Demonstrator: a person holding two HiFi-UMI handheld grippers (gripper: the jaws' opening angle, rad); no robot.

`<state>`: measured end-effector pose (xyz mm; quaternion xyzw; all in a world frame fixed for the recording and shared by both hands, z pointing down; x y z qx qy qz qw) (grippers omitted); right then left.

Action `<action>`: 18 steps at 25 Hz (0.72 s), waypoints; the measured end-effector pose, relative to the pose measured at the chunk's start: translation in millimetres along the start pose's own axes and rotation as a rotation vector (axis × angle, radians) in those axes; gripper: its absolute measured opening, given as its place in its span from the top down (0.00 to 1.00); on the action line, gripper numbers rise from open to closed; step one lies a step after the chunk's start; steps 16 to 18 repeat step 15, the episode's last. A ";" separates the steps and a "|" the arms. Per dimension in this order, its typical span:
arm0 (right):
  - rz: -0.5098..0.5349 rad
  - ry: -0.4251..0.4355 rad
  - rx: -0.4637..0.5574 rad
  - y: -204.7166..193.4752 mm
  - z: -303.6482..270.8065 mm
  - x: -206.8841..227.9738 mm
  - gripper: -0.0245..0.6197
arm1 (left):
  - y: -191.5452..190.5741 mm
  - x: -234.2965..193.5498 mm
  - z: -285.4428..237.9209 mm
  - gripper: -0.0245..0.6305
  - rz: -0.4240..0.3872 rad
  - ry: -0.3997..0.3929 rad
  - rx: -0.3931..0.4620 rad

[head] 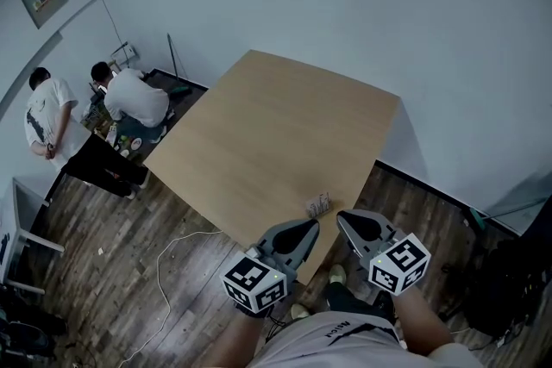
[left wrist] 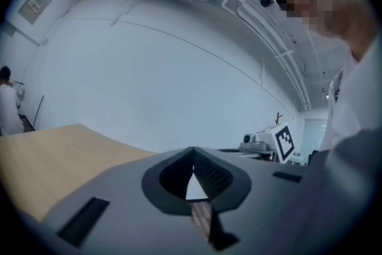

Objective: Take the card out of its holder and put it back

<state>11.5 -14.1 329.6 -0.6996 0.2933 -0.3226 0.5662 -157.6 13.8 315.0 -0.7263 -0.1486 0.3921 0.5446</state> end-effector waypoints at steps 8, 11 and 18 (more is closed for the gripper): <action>0.008 -0.008 -0.005 -1.1 3.4 -15.7 0.94 | -0.5 2.6 15.6 0.94 -0.009 0.015 0.012; 0.011 -0.009 -0.002 -3.5 3.2 -21.5 0.94 | -3.7 2.4 21.3 0.94 -0.017 0.018 0.011; 0.014 -0.014 -0.002 -6.6 1.1 -31.9 0.94 | -5.2 0.9 32.5 0.94 -0.018 0.016 0.014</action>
Point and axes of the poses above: the fingertips, and each gripper's own axes: z backward along the fingers, x to its right, y out of its top, the point moved 8 cm from there along z, backward along the fingers, and after that the axes turned 6 degrees about z, right-handed, at the moved point
